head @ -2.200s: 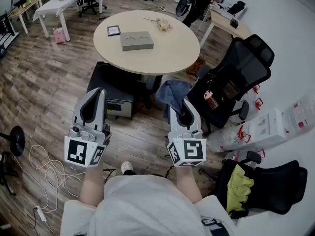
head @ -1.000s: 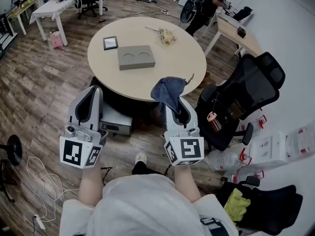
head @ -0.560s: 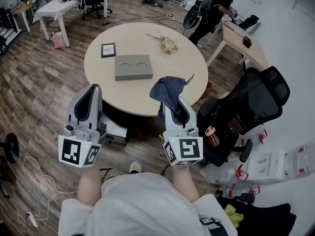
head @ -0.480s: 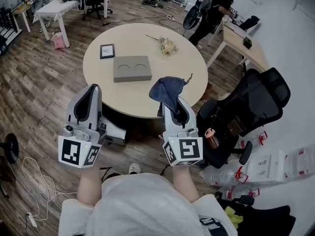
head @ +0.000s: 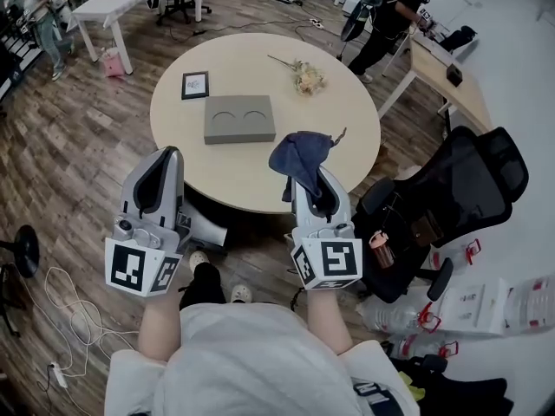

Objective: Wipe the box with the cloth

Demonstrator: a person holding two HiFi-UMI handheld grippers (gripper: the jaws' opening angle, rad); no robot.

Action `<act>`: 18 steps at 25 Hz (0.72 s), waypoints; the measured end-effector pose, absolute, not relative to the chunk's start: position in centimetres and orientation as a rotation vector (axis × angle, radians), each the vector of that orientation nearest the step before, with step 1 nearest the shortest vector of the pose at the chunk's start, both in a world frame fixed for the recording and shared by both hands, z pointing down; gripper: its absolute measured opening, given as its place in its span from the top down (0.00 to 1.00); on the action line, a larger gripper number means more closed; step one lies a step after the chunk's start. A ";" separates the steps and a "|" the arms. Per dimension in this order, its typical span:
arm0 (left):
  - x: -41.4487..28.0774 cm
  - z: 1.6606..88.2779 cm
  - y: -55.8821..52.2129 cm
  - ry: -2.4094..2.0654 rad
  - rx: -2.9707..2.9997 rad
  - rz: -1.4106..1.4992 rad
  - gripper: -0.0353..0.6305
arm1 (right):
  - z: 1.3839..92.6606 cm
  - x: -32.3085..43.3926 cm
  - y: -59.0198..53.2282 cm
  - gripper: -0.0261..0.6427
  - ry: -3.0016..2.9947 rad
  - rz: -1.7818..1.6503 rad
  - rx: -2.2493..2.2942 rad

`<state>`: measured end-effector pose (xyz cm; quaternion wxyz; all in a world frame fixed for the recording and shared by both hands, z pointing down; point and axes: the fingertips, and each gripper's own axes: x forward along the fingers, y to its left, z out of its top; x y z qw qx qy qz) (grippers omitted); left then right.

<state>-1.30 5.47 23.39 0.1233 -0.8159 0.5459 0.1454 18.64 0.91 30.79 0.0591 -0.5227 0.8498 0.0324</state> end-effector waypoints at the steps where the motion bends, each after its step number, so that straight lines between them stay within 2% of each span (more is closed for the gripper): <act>1: -1.5 23.4 5.0 1.591 -2.381 0.421 0.94 | 30.8 18.4 0.5 0.83 2.574 0.097 -1.582; 8: -2.6 23.1 0.5 1.545 -2.407 0.426 0.94 | 30.5 17.1 -3.5 0.83 2.554 0.104 -1.613; 18: -8.1 22.0 -6.9 1.478 -2.434 0.435 0.94 | 29.1 11.6 -10.1 0.83 2.513 0.131 -1.657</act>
